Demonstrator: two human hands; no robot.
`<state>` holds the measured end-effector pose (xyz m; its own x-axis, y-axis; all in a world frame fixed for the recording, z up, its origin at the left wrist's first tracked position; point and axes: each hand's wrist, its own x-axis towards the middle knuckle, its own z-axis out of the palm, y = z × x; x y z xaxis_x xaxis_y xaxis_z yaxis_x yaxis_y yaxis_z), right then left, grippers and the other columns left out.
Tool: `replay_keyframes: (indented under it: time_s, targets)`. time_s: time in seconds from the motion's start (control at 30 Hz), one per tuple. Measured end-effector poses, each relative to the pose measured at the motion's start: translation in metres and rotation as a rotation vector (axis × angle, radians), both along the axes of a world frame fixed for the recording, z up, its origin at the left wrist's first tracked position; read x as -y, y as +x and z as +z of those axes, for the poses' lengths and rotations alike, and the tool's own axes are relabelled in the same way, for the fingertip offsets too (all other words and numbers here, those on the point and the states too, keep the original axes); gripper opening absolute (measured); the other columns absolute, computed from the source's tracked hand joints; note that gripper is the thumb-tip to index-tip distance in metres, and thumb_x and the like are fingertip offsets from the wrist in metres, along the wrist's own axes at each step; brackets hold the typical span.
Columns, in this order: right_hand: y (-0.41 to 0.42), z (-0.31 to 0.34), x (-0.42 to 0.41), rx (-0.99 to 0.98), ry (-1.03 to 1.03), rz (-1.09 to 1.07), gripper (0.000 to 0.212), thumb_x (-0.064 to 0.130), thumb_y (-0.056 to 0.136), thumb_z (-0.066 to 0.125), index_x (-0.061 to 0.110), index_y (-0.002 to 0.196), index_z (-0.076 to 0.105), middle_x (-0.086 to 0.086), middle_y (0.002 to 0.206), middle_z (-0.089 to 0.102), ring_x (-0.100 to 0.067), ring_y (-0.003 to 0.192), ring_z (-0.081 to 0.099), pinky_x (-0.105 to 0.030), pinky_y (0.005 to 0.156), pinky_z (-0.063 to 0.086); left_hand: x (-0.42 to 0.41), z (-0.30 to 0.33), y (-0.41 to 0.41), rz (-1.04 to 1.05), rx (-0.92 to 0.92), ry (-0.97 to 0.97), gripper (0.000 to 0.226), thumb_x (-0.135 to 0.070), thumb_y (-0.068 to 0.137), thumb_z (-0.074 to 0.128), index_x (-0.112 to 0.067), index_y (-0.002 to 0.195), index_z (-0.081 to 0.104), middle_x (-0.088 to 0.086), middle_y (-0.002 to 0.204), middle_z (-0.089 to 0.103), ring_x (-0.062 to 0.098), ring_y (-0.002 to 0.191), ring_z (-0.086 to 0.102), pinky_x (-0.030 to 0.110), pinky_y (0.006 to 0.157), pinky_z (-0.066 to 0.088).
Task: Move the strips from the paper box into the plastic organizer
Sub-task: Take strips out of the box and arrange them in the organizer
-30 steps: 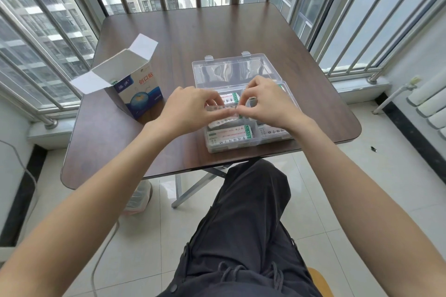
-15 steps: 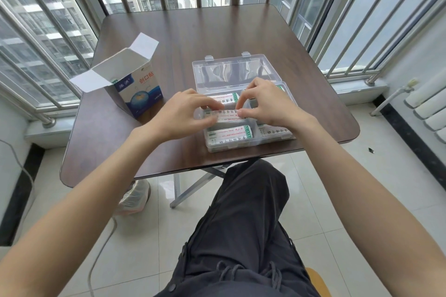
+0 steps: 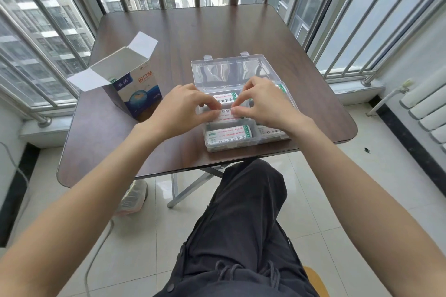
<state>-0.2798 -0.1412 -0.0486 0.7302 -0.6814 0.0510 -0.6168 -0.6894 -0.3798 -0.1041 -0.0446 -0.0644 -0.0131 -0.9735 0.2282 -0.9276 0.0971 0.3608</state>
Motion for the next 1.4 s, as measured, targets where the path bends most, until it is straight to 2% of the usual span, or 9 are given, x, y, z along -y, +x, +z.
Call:
replay_keyframes:
  time_s: [0.13,0.3,0.5,0.6,0.77,0.83,0.97,1.17,1.4]
  targets:
    - [-0.011,0.004,0.009,-0.029,-0.058,-0.010,0.021,0.029,0.093,0.054,0.025,0.098,0.073,0.000,0.106,0.050,-0.019,0.110,0.043,-0.033,0.091,0.037,0.000,-0.002,-0.001,-0.010,0.007,0.010,0.020,-0.037,0.085,0.065,-0.030,0.102,0.072,-0.010,0.095,0.069,0.005,0.085,0.047,0.025,0.075,0.033]
    - [-0.006,0.007,0.007,-0.150,-0.112,0.043,0.021,0.020,0.090,0.054,0.025,0.093,0.074,0.000,0.114,0.051,-0.020,0.112,0.040,-0.033,0.090,0.036,-0.002,-0.002,0.003,-0.017,-0.004,0.028,0.020,-0.038,0.086,0.064,-0.030,0.102,0.071,-0.009,0.097,0.070,0.007,0.087,0.050,0.026,0.076,0.036]
    - [0.000,0.005,0.008,-0.097,-0.067,-0.017,0.012,0.026,0.087,0.065,0.019,0.093,0.074,0.001,0.115,0.055,-0.020,0.115,0.044,-0.032,0.088,0.037,-0.004,-0.002,0.001,-0.004,0.007,0.009,0.025,-0.039,0.086,0.063,-0.027,0.107,0.070,-0.005,0.105,0.069,0.008,0.090,0.049,0.028,0.079,0.037]
    - [-0.006,0.008,0.008,-0.086,-0.069,-0.032,0.015,0.025,0.089,0.063,0.017,0.094,0.074,0.001,0.113,0.055,-0.020,0.115,0.043,-0.030,0.090,0.036,-0.003,-0.004,0.001,-0.016,0.020,-0.002,0.024,-0.039,0.086,0.063,-0.027,0.105,0.071,-0.005,0.102,0.070,0.004,0.087,0.045,0.027,0.078,0.035]
    - [-0.010,0.007,-0.006,-0.175,0.014,0.036,0.029,0.011,0.093,0.046,0.014,0.102,0.073,-0.002,0.140,0.043,-0.024,0.132,0.024,-0.042,0.109,0.025,-0.003,-0.003,-0.001,-0.005,0.035,-0.001,0.026,-0.039,0.088,0.061,-0.026,0.109,0.070,-0.004,0.106,0.070,0.010,0.094,0.052,0.026,0.079,0.033]
    - [-0.012,0.007,-0.009,-0.162,0.042,0.012,0.031,0.010,0.093,0.044,0.014,0.108,0.071,-0.003,0.146,0.038,-0.024,0.134,0.021,-0.042,0.111,0.021,-0.003,-0.004,-0.003,0.010,0.046,0.011,0.028,-0.039,0.089,0.059,-0.026,0.111,0.069,-0.004,0.109,0.069,0.012,0.098,0.052,0.026,0.080,0.031]
    - [-0.012,0.005,-0.006,-0.097,-0.057,-0.048,0.032,0.006,0.094,0.044,0.015,0.107,0.072,-0.003,0.142,0.044,-0.025,0.130,0.029,-0.035,0.106,0.027,-0.002,-0.005,-0.003,0.012,0.048,0.020,0.028,-0.042,0.089,0.057,-0.028,0.110,0.069,-0.005,0.108,0.069,0.013,0.101,0.051,0.027,0.081,0.032]
    - [-0.002,-0.003,-0.006,-0.130,-0.038,0.003,0.025,0.022,0.095,0.050,0.023,0.112,0.069,-0.002,0.142,0.042,-0.025,0.131,0.028,-0.037,0.106,0.028,-0.001,-0.008,-0.006,0.003,0.079,0.032,0.028,-0.040,0.092,0.054,-0.026,0.111,0.068,-0.006,0.111,0.068,0.014,0.104,0.049,0.029,0.084,0.033]
    - [-0.002,-0.002,-0.004,-0.111,-0.018,-0.012,0.022,0.037,0.093,0.055,0.025,0.102,0.071,-0.001,0.140,0.044,-0.024,0.130,0.029,-0.038,0.105,0.028,0.000,-0.009,-0.006,0.034,0.188,-0.029,0.032,-0.046,0.092,0.049,-0.026,0.108,0.070,-0.003,0.099,0.070,0.013,0.096,0.051,0.029,0.081,0.032]
